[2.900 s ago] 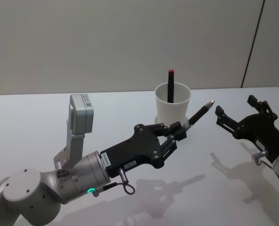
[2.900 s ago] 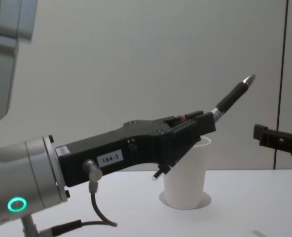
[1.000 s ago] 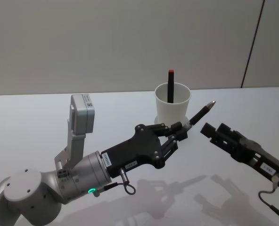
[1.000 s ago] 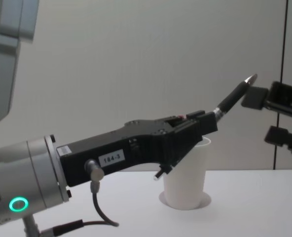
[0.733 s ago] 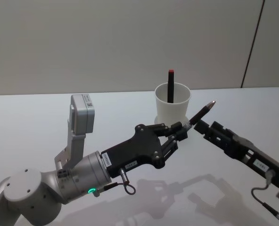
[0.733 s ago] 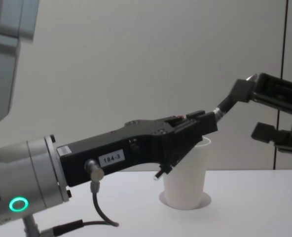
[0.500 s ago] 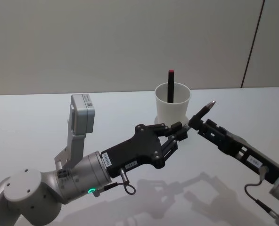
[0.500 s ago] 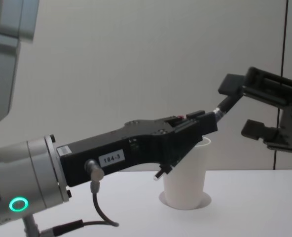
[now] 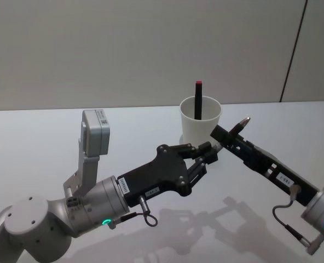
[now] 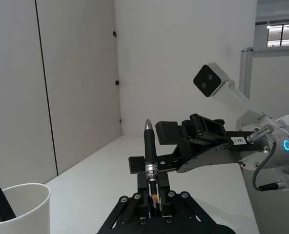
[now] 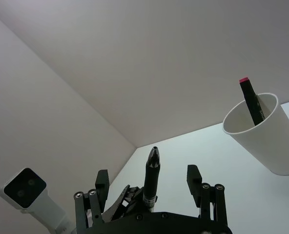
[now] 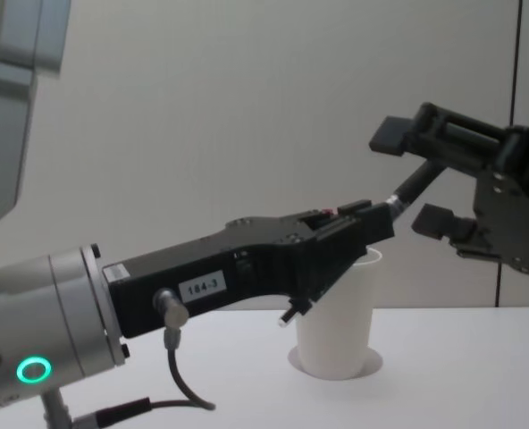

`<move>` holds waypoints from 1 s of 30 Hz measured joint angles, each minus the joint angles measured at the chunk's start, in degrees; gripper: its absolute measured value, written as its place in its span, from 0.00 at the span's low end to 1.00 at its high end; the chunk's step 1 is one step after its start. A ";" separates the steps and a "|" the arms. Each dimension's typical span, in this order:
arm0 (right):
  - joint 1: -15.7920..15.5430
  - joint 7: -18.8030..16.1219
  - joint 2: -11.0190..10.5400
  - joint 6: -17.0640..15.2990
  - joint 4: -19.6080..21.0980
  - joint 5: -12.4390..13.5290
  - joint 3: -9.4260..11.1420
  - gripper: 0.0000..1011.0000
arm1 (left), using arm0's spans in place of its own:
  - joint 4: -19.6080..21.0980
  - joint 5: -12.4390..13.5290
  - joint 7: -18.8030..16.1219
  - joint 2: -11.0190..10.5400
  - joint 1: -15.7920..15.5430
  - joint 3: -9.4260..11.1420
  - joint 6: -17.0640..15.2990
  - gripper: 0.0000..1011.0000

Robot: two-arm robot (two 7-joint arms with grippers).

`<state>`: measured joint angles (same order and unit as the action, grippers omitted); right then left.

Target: Place the pen into the pen holder.

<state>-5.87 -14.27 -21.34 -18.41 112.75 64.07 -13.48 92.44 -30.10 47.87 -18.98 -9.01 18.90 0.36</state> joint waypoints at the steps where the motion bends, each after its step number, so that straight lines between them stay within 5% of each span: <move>1: 0.00 0.00 0.00 0.00 0.00 0.00 0.00 0.99 | 0.00 0.00 0.00 0.00 0.00 0.00 0.00 0.13; 16: 1.07 1.07 0.84 2.19 -0.20 -0.48 -0.98 0.99 | 0.00 0.00 0.00 0.00 0.00 0.00 0.00 0.13; 30: 0.51 1.51 -1.01 3.47 0.63 1.10 -0.67 0.99 | 0.00 0.00 0.00 0.00 0.00 0.00 0.00 0.13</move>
<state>-5.36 -12.76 -22.35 -14.94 113.38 65.17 -14.16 92.44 -30.10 47.87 -18.98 -9.01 18.90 0.36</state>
